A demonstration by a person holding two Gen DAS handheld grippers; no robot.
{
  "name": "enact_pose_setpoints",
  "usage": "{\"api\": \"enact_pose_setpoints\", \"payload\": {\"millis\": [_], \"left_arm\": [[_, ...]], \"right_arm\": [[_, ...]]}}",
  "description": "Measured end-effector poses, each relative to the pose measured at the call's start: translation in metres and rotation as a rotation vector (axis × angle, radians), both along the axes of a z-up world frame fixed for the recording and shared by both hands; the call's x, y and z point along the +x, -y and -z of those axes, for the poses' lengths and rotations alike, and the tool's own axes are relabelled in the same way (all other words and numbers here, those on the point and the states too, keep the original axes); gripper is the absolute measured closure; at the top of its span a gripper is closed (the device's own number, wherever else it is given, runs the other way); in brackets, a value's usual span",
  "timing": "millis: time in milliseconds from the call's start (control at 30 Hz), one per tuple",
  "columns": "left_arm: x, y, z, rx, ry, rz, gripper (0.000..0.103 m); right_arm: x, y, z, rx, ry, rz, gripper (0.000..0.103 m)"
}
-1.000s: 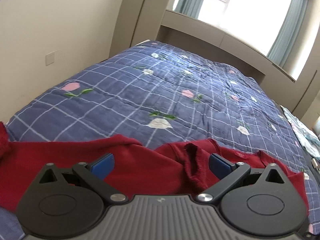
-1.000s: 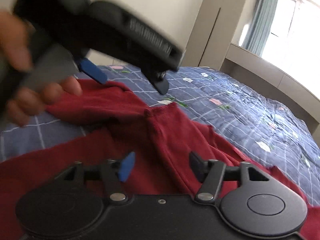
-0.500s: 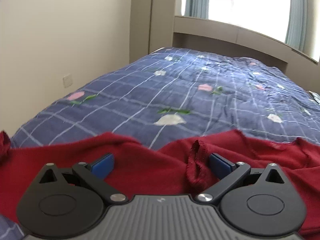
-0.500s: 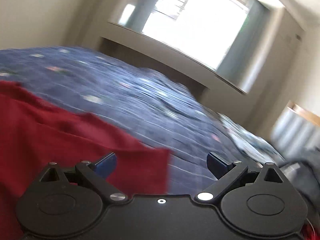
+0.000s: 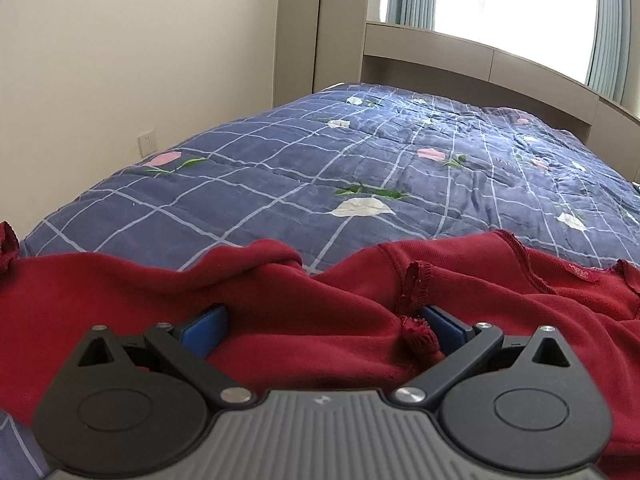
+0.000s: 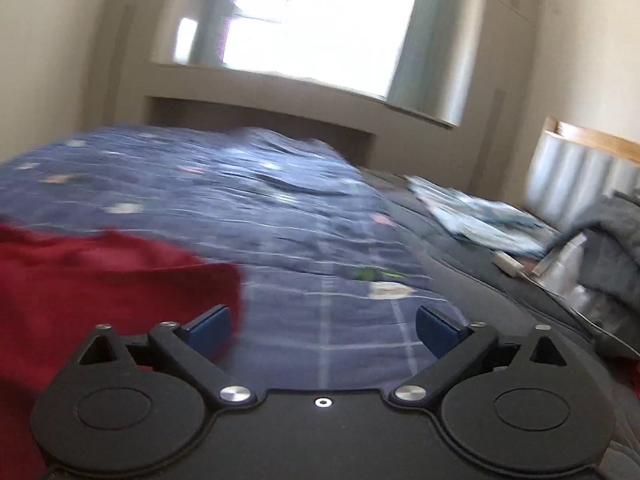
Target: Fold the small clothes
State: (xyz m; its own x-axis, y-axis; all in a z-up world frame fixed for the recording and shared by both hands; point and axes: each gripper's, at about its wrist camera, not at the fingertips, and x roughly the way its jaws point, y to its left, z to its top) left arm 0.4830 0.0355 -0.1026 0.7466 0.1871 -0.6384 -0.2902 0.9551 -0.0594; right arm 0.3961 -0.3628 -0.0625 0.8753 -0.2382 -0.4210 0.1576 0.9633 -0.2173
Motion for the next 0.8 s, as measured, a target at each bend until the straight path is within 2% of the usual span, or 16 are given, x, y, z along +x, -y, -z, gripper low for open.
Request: {"api": "enact_pose_setpoints", "payload": {"millis": [67,167,267,300,367,433,533,633,800], "left_arm": [[0.001,0.0,0.0,0.001,0.002,0.0,0.0],[0.001,0.001,0.0,0.004,0.003,0.001,0.0],[0.0,0.001,0.001,0.005,0.003,0.001,0.0],[0.0,0.001,0.001,0.005,0.003,0.001,0.0],[0.0,0.001,0.0,0.004,0.005,0.0,0.0],[0.0,0.001,0.0,0.004,0.006,0.0,0.0],[0.0,0.001,0.001,0.005,0.006,0.0,0.0],[0.0,0.001,0.001,0.005,0.006,0.0,0.0],[0.0,0.001,0.001,0.006,0.006,-0.001,0.0]], "right_arm": [[-0.028,-0.013,-0.002,-0.024,0.001,-0.088,0.001],[-0.053,-0.032,0.003,-0.118,-0.018,-0.182,0.001],[-0.055,-0.054,0.022,-0.274,-0.038,-0.182,0.001],[-0.051,-0.059,0.027,-0.31,-0.044,-0.163,0.005],[-0.042,-0.065,0.03,-0.336,-0.037,-0.154,0.021],[-0.037,-0.068,0.032,-0.337,-0.042,-0.173,0.061],[-0.035,-0.07,0.032,-0.356,-0.045,-0.204,0.085],[-0.043,-0.071,0.028,-0.365,-0.027,-0.22,0.095],[-0.038,-0.063,0.031,-0.285,-0.132,-0.151,0.096]]}}
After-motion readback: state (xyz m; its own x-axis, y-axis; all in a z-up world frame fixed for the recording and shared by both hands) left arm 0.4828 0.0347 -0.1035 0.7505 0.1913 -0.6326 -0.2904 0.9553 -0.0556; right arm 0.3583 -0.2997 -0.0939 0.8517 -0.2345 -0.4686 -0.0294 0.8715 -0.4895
